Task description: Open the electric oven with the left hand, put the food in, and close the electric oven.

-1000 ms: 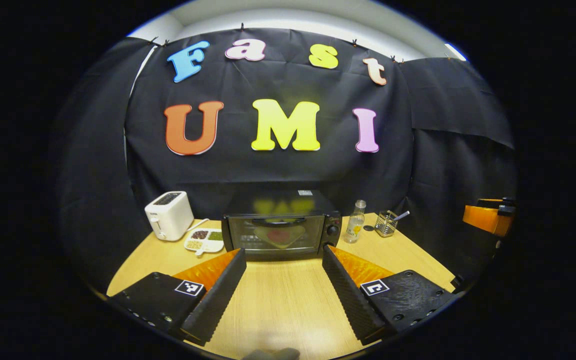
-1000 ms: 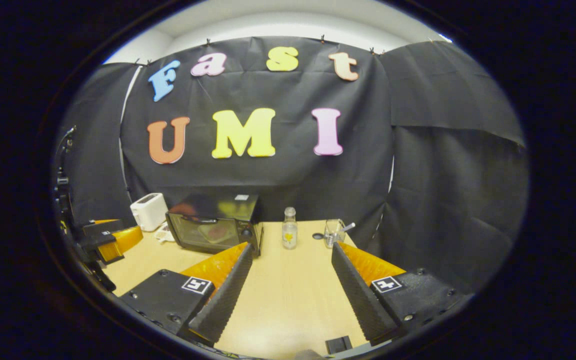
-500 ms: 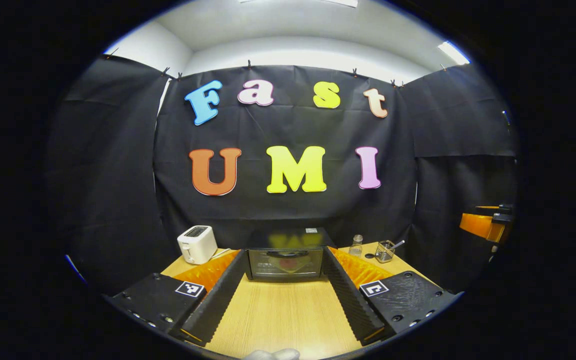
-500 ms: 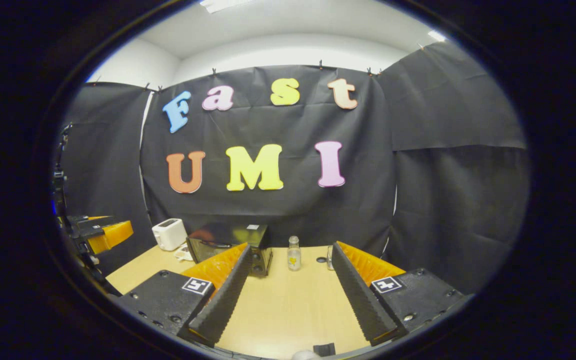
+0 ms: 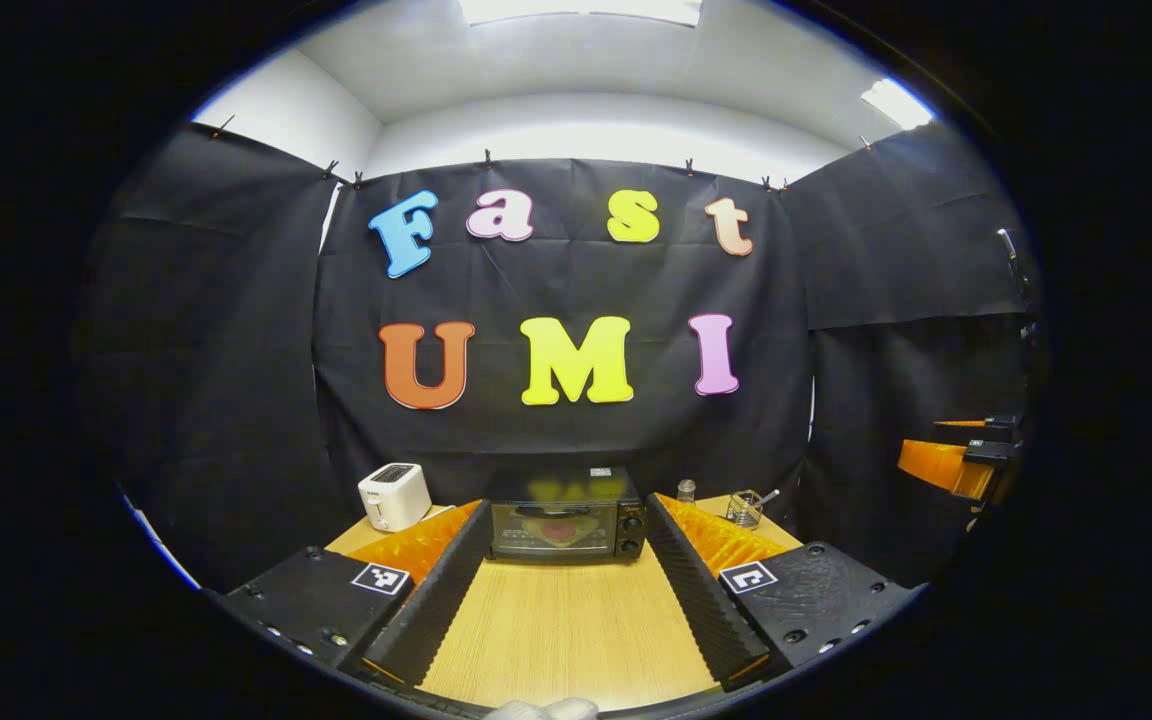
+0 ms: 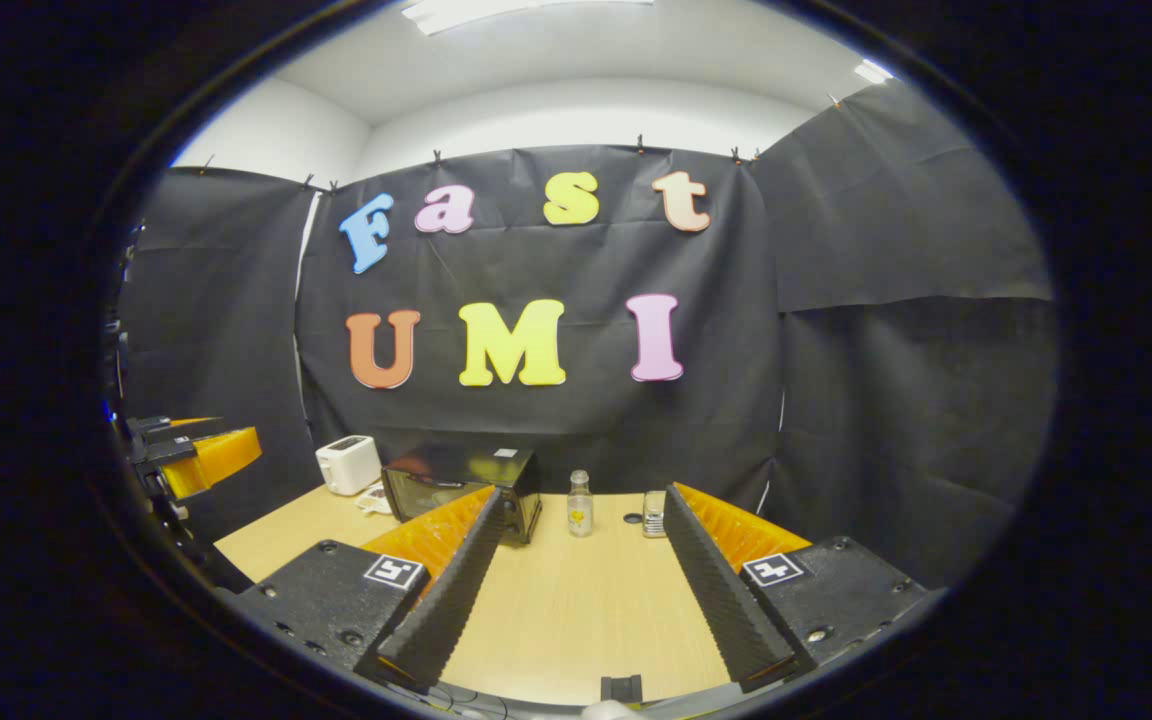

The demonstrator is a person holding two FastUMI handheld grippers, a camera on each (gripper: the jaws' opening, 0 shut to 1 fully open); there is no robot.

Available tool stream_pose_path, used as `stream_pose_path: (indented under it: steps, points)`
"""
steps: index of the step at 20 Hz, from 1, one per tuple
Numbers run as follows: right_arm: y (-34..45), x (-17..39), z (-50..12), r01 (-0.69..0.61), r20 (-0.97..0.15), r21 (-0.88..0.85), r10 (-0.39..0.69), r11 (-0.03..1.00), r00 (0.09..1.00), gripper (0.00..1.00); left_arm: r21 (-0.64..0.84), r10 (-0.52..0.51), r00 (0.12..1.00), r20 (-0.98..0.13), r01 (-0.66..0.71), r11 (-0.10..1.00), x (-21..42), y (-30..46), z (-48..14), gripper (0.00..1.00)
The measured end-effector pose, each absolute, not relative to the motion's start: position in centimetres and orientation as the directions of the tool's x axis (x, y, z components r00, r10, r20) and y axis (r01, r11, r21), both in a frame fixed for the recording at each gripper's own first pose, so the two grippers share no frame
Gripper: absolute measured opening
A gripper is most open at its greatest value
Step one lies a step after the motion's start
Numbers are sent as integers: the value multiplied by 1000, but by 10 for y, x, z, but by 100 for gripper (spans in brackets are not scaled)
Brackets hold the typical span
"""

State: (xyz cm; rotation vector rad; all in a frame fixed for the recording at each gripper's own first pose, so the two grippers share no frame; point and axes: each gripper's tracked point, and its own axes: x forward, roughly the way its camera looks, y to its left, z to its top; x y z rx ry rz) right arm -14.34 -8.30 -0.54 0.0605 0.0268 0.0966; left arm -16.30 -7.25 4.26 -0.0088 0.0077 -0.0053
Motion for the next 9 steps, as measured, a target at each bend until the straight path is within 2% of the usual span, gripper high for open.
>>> stream_pose_path:
  steps: [9]
  points:
    - [-92, -163, -7, -103, -14, 60, 104, 993, 995, 96, -27, 33, 999, -1, -33, 999, -195, -78, 41, 97]
